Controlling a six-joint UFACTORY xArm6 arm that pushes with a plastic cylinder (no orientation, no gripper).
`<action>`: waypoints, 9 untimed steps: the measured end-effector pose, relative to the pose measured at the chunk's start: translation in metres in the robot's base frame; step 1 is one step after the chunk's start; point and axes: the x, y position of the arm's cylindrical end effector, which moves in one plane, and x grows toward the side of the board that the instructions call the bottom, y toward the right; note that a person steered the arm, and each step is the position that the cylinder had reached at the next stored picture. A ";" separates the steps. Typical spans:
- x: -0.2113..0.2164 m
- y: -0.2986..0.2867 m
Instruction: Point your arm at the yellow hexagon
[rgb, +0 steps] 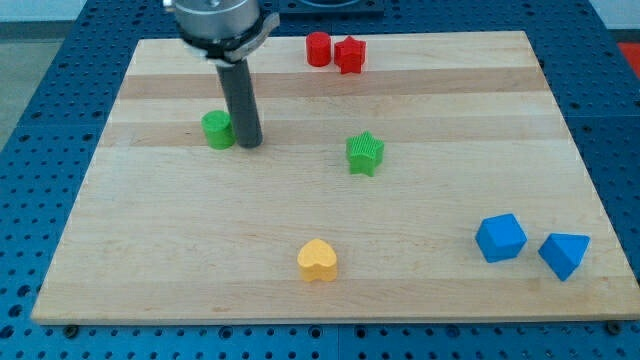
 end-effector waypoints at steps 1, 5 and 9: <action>-0.036 0.014; -0.144 -0.039; -0.123 -0.054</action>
